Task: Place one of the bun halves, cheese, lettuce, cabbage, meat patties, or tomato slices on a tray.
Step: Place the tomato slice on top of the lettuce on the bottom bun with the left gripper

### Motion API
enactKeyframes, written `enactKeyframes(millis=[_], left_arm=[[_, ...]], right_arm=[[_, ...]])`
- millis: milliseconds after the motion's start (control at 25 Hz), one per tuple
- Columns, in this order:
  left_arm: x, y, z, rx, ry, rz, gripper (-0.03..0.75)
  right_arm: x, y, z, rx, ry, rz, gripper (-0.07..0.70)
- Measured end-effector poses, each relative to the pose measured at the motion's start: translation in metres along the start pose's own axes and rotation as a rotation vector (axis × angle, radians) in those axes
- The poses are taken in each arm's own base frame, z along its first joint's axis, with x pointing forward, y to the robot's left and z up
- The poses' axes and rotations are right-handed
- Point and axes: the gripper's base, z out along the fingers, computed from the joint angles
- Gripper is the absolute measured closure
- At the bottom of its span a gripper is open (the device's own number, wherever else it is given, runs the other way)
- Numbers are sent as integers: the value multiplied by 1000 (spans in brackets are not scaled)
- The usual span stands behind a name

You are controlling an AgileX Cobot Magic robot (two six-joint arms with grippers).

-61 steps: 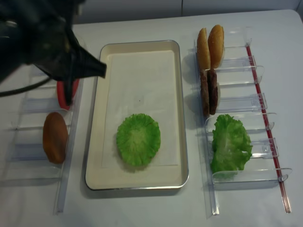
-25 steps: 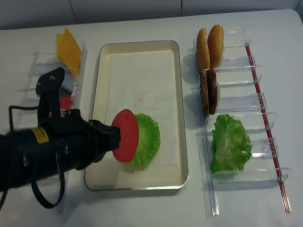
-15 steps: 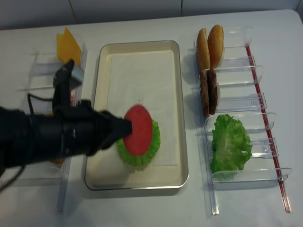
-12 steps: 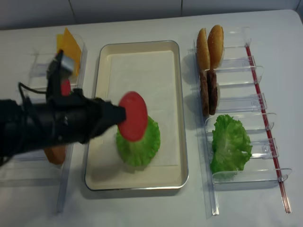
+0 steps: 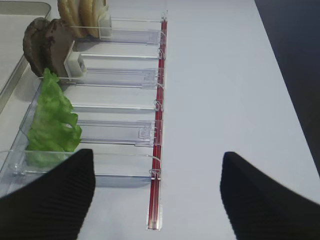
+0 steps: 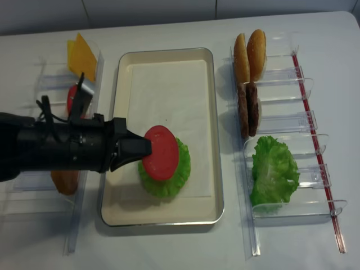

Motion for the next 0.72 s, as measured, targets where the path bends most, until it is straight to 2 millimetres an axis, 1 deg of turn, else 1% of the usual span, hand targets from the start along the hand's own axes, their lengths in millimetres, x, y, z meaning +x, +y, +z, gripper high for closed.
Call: enactKeyframes(millis=[720], left_arm=[[-8,23,14,-3,-12,-79,636]], right_arm=[[0,0,0,2,0,-1,89]])
